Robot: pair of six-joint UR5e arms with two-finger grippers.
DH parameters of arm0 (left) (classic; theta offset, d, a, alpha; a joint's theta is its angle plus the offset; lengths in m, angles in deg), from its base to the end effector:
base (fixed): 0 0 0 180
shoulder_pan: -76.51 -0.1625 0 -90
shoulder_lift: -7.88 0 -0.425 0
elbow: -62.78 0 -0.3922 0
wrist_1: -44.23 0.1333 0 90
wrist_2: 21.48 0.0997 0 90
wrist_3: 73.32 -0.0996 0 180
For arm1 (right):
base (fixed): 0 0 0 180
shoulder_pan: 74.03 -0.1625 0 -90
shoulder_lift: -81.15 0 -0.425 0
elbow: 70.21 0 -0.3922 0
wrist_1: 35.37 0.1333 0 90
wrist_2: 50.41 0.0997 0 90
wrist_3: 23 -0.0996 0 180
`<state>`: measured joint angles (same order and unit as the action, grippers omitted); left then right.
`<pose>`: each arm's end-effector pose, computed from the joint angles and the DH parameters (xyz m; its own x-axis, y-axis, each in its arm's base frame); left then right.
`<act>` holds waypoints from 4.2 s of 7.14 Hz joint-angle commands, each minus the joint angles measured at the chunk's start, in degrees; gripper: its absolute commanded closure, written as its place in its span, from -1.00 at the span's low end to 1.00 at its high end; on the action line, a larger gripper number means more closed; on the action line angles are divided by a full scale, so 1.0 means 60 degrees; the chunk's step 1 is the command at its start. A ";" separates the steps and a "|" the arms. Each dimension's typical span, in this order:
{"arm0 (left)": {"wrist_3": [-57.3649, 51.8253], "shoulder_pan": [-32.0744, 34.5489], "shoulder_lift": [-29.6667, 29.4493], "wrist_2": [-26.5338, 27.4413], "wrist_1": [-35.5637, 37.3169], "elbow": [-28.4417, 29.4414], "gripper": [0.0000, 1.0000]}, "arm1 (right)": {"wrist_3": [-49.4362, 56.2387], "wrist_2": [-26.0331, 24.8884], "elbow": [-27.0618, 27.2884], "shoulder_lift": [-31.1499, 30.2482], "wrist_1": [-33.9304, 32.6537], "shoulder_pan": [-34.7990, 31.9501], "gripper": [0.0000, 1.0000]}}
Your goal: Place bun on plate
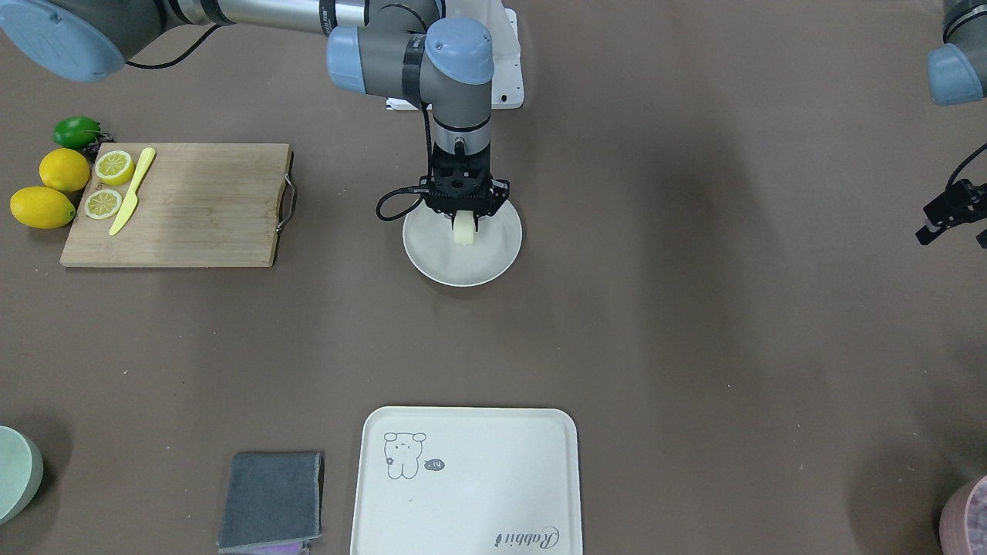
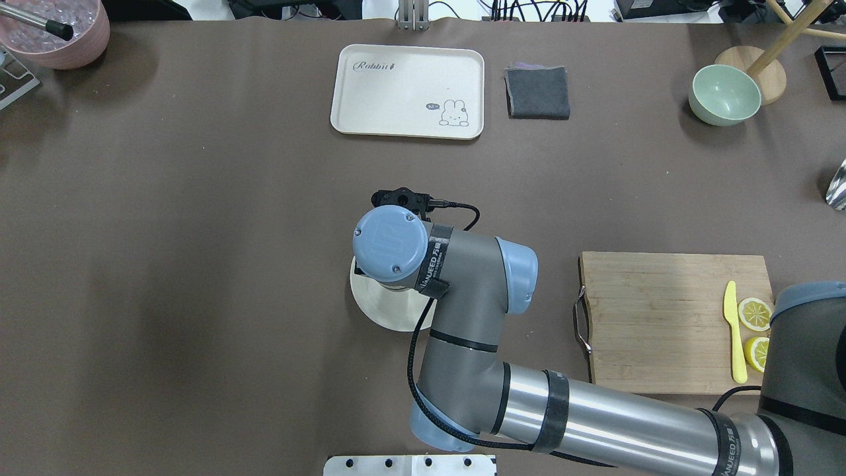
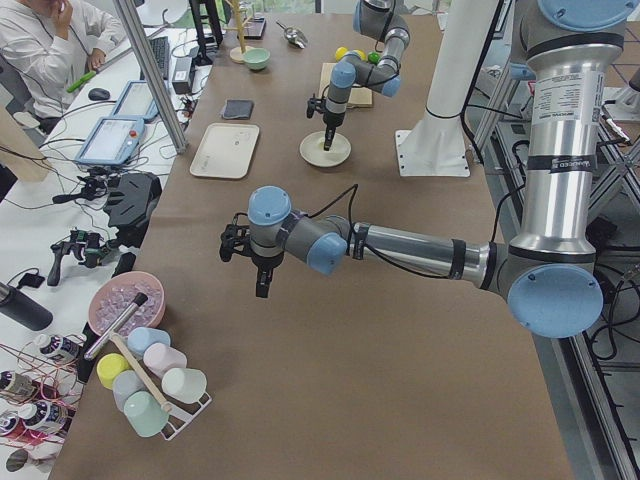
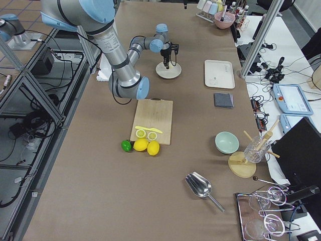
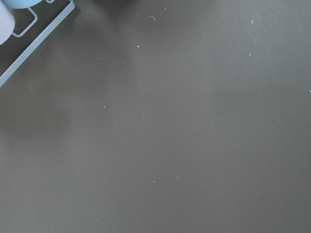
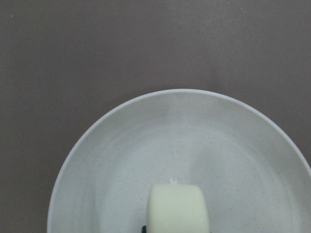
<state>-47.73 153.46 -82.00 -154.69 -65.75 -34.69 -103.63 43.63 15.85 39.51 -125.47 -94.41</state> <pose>0.0517 -0.5115 0.5560 0.6630 0.0508 -0.7469 0.0951 0.9839 0.1514 -0.6483 -0.3756 0.1718 0.7108 0.0908 0.6975 -0.1880 0.9801 0.0640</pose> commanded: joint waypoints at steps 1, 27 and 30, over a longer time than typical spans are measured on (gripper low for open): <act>-0.0016 0.0021 0.0024 -0.0004 -0.0010 0.0087 -0.97 | 0.0021 -0.0350 -0.0134 -0.0104 0.0002 0.0393 -0.90; -0.5231 0.2673 0.0170 0.0391 0.5146 -0.0410 -0.97 | 1.6061 0.5582 0.2341 -1.0506 -0.0027 -1.2687 -1.00; -0.5231 0.2673 0.0156 0.0391 0.5146 -0.0410 -0.97 | 1.6046 0.5597 0.2342 -1.0491 -0.0027 -1.2687 -1.00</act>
<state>-79.12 169.50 -80.99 -152.35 -34.87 -37.15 -7.27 77.16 29.94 -23.46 -125.64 -170.53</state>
